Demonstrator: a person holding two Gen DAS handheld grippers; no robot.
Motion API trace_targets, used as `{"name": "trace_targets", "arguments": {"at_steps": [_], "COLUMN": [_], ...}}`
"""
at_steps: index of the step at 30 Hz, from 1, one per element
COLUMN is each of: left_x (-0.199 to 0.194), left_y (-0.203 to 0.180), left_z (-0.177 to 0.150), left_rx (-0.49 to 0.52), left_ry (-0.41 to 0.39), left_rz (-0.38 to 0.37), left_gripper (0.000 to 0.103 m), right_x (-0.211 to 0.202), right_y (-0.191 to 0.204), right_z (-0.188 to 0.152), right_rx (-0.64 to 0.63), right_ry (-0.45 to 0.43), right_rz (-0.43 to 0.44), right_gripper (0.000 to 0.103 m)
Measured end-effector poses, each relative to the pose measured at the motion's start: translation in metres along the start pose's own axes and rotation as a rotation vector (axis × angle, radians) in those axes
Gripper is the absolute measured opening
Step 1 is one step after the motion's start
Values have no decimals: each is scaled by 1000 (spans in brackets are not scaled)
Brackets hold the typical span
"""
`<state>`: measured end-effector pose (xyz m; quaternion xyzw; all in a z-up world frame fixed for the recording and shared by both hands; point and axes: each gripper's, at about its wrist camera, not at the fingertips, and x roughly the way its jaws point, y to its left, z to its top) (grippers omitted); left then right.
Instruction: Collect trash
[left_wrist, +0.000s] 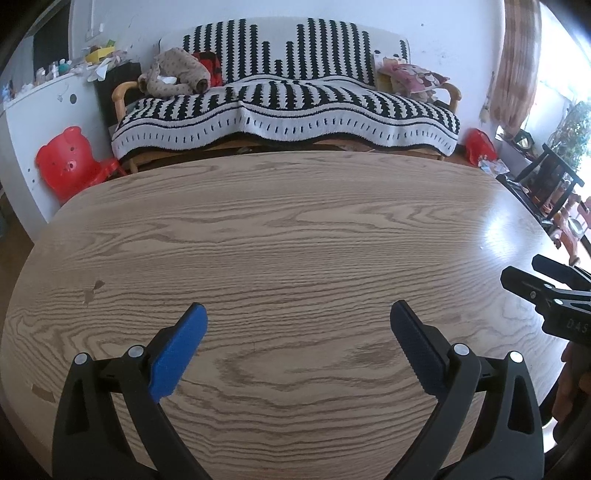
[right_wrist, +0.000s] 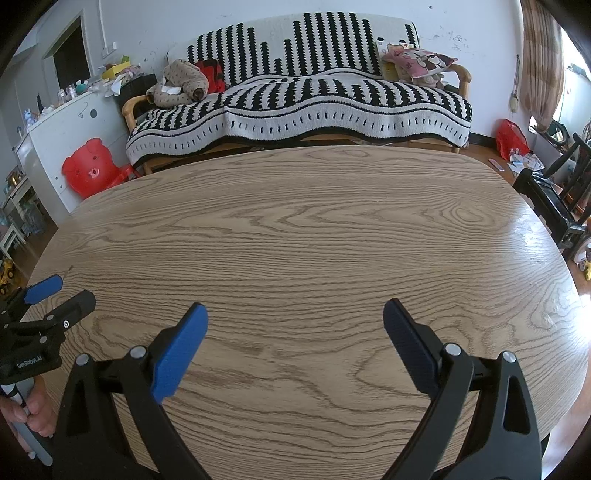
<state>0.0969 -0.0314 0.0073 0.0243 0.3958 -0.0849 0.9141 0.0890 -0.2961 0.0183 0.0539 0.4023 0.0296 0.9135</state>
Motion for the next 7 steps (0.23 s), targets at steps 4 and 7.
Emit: {"name": "trace_targets", "arguments": {"at_steps": [4,7], "left_x": [6,7], "left_y": [3,5], "left_z": [2,2], "left_rx": [-24,-45], "left_ry": [39,45], "left_rz": [-14,-6], "left_gripper": [96,96], "right_x": [0,0], "right_y": [0,0], "right_z": [0,0], "right_rx": [0,1], "right_ry": [1,-1], "right_rz": [0,-1], "right_gripper": [92,92]}}
